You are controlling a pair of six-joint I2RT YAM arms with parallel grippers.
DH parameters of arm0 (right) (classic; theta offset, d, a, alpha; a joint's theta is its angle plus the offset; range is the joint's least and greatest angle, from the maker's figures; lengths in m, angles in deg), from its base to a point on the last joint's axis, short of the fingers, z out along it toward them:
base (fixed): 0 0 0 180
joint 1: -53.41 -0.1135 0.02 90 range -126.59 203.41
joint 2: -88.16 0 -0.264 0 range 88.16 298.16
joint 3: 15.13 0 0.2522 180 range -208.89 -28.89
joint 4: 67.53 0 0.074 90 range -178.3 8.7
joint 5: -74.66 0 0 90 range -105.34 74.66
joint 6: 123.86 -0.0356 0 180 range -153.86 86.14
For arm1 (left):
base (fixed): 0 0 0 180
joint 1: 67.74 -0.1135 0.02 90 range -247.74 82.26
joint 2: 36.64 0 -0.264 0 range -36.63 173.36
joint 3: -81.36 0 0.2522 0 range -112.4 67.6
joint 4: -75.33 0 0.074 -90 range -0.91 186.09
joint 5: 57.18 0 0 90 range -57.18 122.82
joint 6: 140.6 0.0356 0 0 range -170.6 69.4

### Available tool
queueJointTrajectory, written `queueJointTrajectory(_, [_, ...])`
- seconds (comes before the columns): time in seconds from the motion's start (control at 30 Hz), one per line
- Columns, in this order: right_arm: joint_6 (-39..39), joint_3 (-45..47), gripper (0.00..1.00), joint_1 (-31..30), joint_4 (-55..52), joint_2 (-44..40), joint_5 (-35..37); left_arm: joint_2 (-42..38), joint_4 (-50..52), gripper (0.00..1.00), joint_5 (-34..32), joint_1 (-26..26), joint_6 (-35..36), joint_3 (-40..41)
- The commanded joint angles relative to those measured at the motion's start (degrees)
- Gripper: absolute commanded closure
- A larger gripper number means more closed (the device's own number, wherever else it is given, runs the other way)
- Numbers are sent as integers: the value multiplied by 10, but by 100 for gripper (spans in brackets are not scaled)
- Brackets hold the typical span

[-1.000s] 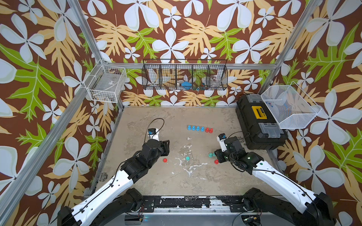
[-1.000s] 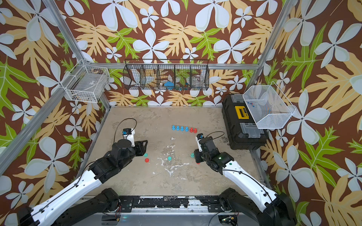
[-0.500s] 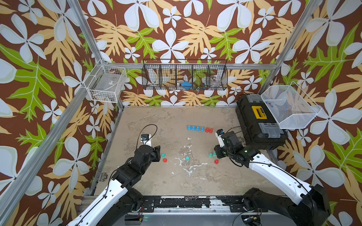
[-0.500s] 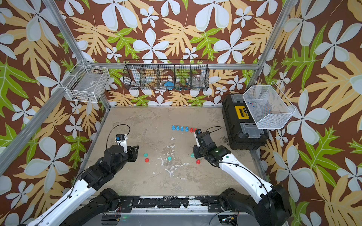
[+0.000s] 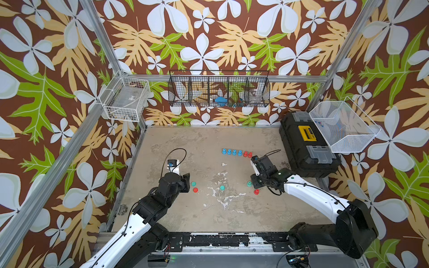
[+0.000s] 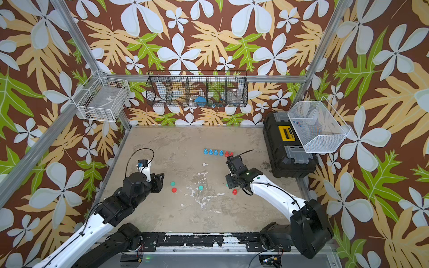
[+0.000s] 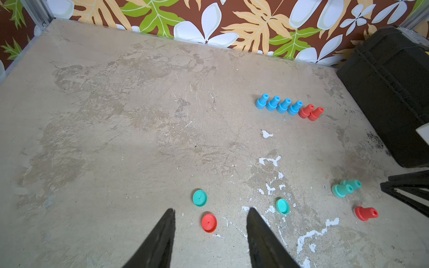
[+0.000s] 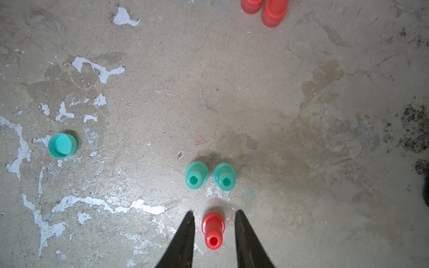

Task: Close the stamp cap
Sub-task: Pick up the stamp from the center of the board.

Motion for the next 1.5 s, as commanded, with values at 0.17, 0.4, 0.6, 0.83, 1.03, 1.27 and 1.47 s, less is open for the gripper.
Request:
queueJointTrajectory(0.17, [-7, -11, 68, -19, 16, 46, 8, 2, -8, 48, 5, -1, 3, 1])
queueJointTrajectory(0.4, [-7, -22, 67, -19, 27, 79, 12, 3, -8, 48, 6, -1, 3, 0])
queueJointTrajectory(0.6, [-7, -26, 67, -20, 29, 94, 16, 3, -8, 48, 7, -1, 3, 1])
queueJointTrajectory(0.83, [-7, -21, 65, -22, 37, 109, 19, 3, -8, 48, 8, -1, 3, 1])
queueJointTrajectory(1.03, [-8, -18, 65, -21, 44, 118, 22, 1, -9, 48, 9, -1, 3, 1])
queueJointTrajectory(1.27, [-10, -15, 65, -22, 55, 132, 19, 1, -8, 48, 8, -1, 3, 1])
queueJointTrajectory(1.47, [-10, -15, 66, -22, 62, 143, 17, 1, -8, 48, 7, -1, 3, 1])
